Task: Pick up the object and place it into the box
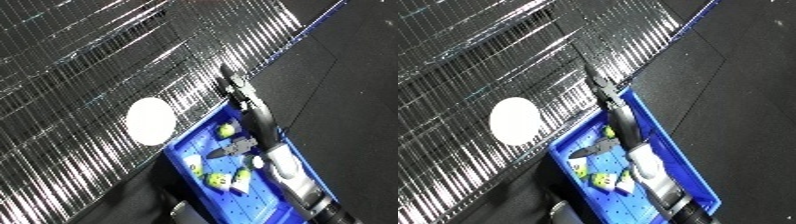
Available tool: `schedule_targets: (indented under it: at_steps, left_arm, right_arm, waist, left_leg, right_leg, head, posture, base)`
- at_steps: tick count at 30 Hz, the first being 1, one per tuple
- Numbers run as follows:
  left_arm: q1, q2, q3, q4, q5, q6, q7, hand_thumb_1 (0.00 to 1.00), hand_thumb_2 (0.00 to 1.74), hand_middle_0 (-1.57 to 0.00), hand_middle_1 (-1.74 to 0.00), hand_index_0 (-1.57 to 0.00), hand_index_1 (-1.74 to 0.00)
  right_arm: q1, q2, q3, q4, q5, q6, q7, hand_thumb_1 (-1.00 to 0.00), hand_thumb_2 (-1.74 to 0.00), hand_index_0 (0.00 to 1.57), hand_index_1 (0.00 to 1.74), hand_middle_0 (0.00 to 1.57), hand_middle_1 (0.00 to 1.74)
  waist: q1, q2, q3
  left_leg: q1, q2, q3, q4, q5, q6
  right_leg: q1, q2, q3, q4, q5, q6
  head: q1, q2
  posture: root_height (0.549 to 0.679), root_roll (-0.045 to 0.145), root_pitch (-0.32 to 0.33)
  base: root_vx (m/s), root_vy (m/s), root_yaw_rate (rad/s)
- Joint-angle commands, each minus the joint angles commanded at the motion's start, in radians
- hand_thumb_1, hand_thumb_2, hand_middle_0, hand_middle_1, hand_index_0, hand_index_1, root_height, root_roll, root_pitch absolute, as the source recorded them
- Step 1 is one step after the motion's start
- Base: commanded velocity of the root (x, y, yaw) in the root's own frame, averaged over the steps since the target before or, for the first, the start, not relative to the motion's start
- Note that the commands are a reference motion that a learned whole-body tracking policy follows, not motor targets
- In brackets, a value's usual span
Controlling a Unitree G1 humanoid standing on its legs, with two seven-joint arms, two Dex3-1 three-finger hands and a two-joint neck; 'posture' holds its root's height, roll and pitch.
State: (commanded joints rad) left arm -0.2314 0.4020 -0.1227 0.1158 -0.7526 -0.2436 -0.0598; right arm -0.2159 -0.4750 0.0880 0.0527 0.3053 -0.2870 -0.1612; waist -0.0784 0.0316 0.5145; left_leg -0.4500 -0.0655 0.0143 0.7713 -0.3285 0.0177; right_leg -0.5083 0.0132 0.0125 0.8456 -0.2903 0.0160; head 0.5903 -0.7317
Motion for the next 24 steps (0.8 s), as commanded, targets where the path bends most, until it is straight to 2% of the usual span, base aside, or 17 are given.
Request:
schedule_targets:
  at_steps: [8,16,24]
  left_arm:
    - [0.005,0.01,-0.002,0.003,0.002,0.006,-0.013,1.0,1.74,-1.57,-1.74,-1.57,-1.74]
    - [0.004,0.017,-0.004,-0.006,0.001,0.027,-0.01,1.0,1.74,-1.57,-1.74,-1.57,-1.74]
    - [-0.002,0.022,-0.012,-0.003,0.004,0.046,-0.008,1.0,1.74,-1.57,-1.74,-1.57,-1.74]
  right_arm:
    - [-0.035,0.018,0.034,0.055,-0.011,0.008,0.01,0.0,0.0,0.0,0.0,0.0,0.0]
    - [-0.073,0.024,0.058,0.079,-0.003,0.027,0.041,0.0,0.0,0.0,0.0,0.0,0.0]
    - [-0.129,0.03,0.077,0.116,0.027,0.023,0.047,0.0,0.0,0.0,0.0,0.0,0.0]
  waist:
    - [0.024,-0.002,-0.002]
    - [0.044,-0.002,-0.003]
    - [0.061,0.002,-0.001]
  left_leg:
    - [-0.024,-0.007,-0.008,0.042,-0.015,0.0068]
    - [-0.047,-0.011,-0.018,0.079,-0.024,0.0099]
    - [-0.071,-0.015,-0.021,0.119,-0.036,0.0134]
  right_leg:
    - [-0.017,-0.0028,-0.012,0.041,-0.012,-0.0013]
    - [-0.037,-0.0104,-0.024,0.077,-0.022,-0.0008]
    - [-0.062,-0.0173,-0.032,0.116,-0.031,-0.0017]
  head:
    - [-0.012,-0.015]
    - [-0.015,-0.013]
    - [0.002,-0.002]
  posture:
    - [0.626,0.074,0.006]
    - [0.62,0.07,-0.001]
    - [0.614,0.068,-0.006]
  base:
    - [0.036,-0.025,0.078]
    - [0.046,-0.016,0.066]
    - [0.055,-0.006,0.071]
